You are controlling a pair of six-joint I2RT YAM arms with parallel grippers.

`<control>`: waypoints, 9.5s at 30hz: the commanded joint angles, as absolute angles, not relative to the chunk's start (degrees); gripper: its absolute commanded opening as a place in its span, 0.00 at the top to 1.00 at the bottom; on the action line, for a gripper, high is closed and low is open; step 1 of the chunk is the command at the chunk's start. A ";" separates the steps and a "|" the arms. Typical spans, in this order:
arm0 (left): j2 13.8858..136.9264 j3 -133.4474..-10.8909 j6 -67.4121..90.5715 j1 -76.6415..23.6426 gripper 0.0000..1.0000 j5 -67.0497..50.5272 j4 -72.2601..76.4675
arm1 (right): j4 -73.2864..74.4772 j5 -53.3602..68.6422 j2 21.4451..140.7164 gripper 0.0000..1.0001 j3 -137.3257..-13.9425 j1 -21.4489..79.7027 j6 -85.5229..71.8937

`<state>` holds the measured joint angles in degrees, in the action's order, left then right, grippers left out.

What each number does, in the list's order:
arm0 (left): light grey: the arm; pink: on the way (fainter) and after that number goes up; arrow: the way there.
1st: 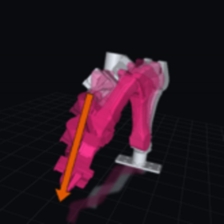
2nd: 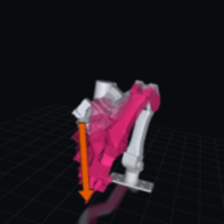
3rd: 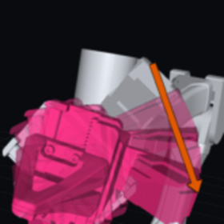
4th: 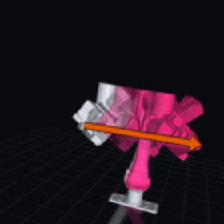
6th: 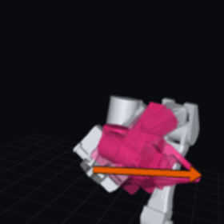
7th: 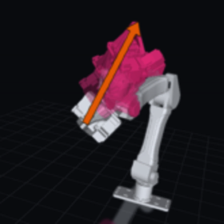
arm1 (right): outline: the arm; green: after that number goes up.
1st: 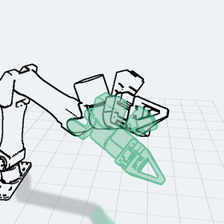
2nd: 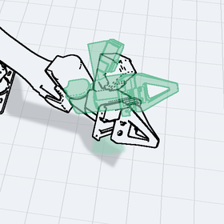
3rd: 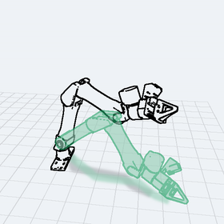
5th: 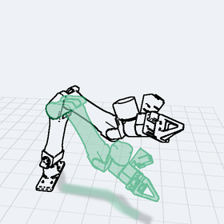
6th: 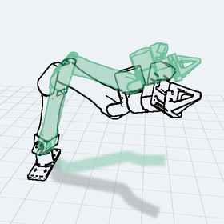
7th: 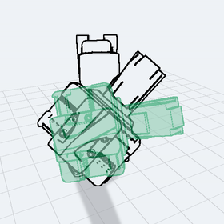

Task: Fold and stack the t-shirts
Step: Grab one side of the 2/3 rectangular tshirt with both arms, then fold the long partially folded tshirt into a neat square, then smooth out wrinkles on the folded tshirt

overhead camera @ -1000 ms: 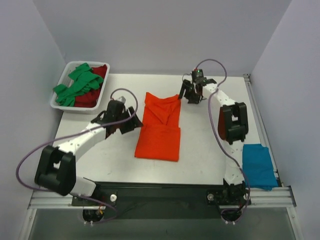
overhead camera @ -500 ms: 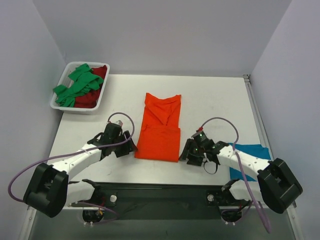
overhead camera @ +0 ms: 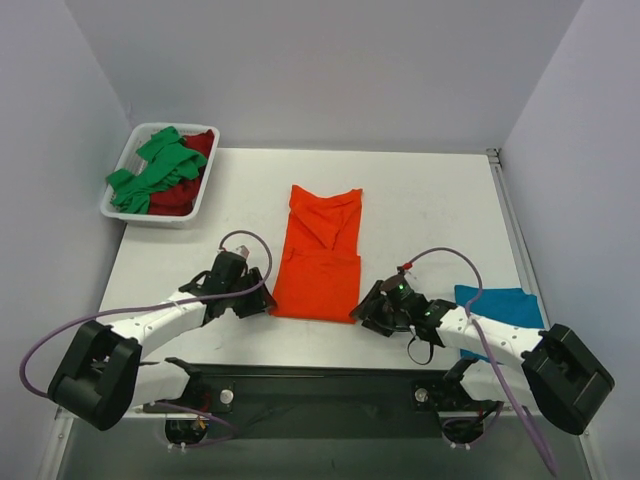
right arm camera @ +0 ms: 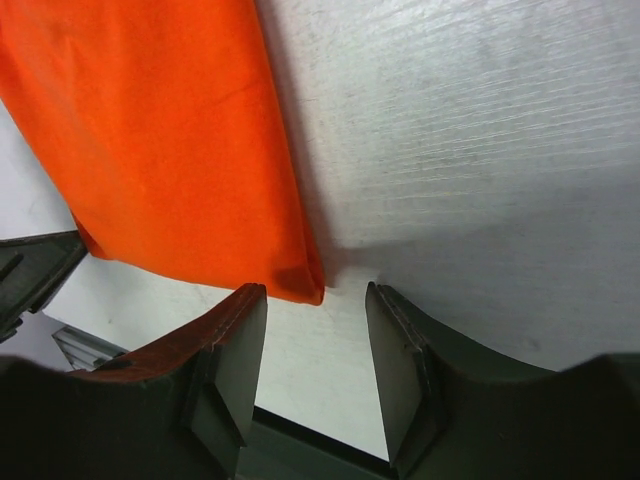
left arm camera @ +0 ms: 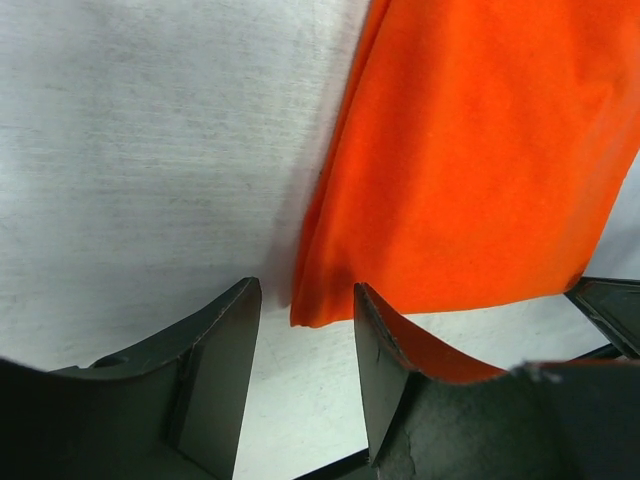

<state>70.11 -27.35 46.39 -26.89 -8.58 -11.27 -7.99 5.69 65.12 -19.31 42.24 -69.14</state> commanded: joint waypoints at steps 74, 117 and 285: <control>75.91 -57.83 48.78 -27.61 1.00 -18.98 -20.93 | 27.25 12.29 72.56 1.00 -61.78 25.78 -38.59; 89.38 -47.99 45.00 -25.40 0.55 -4.05 -10.72 | 8.70 5.89 85.25 0.63 -49.66 31.02 -39.55; 93.25 -63.54 43.33 -32.52 0.91 -13.18 -15.03 | 11.88 16.16 97.56 0.32 -66.81 18.37 -32.17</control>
<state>93.76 -59.66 44.47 -31.40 -11.14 -14.04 14.33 12.10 100.92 -69.82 19.00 -33.65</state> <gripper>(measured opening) 0.097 0.661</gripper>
